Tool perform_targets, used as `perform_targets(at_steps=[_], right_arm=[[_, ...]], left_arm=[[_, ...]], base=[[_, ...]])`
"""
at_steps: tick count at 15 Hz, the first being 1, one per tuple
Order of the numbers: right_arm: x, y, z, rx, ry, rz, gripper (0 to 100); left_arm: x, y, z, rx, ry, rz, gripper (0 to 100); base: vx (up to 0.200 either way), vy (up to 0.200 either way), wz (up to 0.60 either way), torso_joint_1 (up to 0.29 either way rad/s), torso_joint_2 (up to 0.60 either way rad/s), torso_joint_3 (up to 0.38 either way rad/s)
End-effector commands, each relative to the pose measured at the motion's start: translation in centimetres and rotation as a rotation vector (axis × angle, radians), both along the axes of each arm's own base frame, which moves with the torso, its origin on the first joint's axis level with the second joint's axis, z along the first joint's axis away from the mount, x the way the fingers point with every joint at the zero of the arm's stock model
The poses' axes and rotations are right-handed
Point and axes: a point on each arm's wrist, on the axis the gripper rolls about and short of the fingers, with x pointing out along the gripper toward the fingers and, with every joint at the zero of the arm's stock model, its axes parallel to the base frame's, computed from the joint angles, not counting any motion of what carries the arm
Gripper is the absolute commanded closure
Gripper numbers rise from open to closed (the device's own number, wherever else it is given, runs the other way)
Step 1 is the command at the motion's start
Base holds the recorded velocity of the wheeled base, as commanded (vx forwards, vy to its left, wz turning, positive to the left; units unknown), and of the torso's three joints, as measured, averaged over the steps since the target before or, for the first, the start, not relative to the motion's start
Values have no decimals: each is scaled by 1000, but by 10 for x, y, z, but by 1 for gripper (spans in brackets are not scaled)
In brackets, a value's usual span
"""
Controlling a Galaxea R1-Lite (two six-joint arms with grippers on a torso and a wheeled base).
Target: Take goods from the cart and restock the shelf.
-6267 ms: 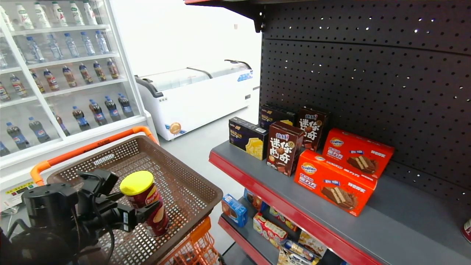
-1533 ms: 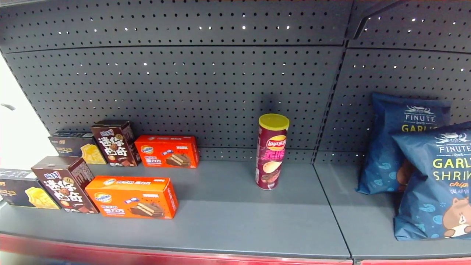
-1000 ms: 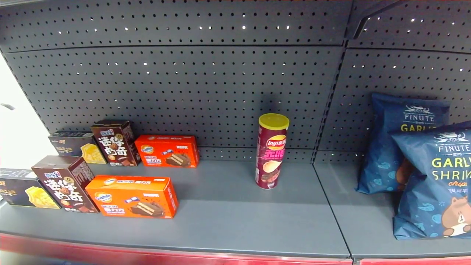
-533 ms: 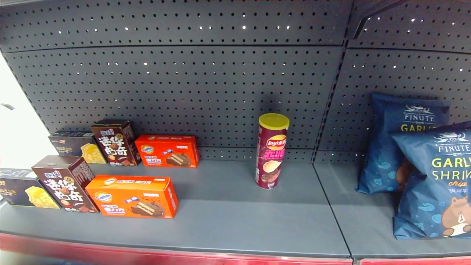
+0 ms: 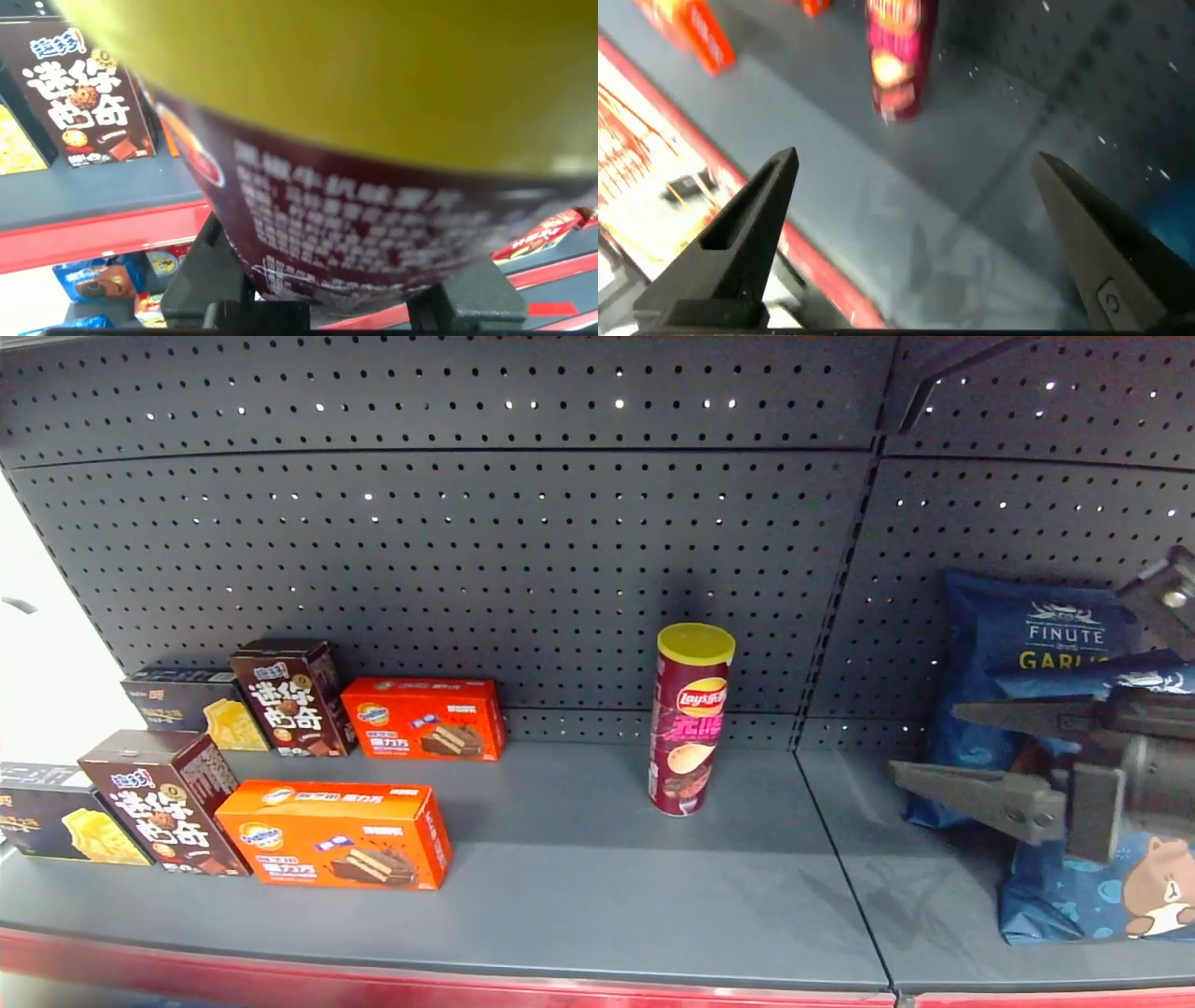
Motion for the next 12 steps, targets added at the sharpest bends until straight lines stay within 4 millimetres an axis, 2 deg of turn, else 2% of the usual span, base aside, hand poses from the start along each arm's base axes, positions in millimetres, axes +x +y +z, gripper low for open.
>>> perform_targets(at_steps=[1,2,3,4,5,8,12], right_arm=[[45,46,-7,47,113,33,0],[53,59,-4,108,101,60,0],[62,68,-9,109,99,74,0],[62,68,-9,109,99,74,0],[72,79,-23,81,125,87,0],[82,86,-39,11,131,108,0],[111,96,-57,-32,102,107,0]], left_arm=[[0,0,-1,0,5,-1,100],[1,0,-1,0,7,-1,100],[0,0,-1,0,5,-1,100],[0,0,-1,0,5,-1,100],[0,0,0,0,1,-1,100],[-1,0,-1,-17,25,-1,100],[-2,0,-2,-24,38,-5,100]], base=[[0,0,0,0,0,0],[0,0,0,0,0,0],[0,0,0,0,0,0],[0,0,0,0,0,0],[0,0,0,0,0,0],[0,0,0,0,0,0],[0,0,0,0,0,0]])
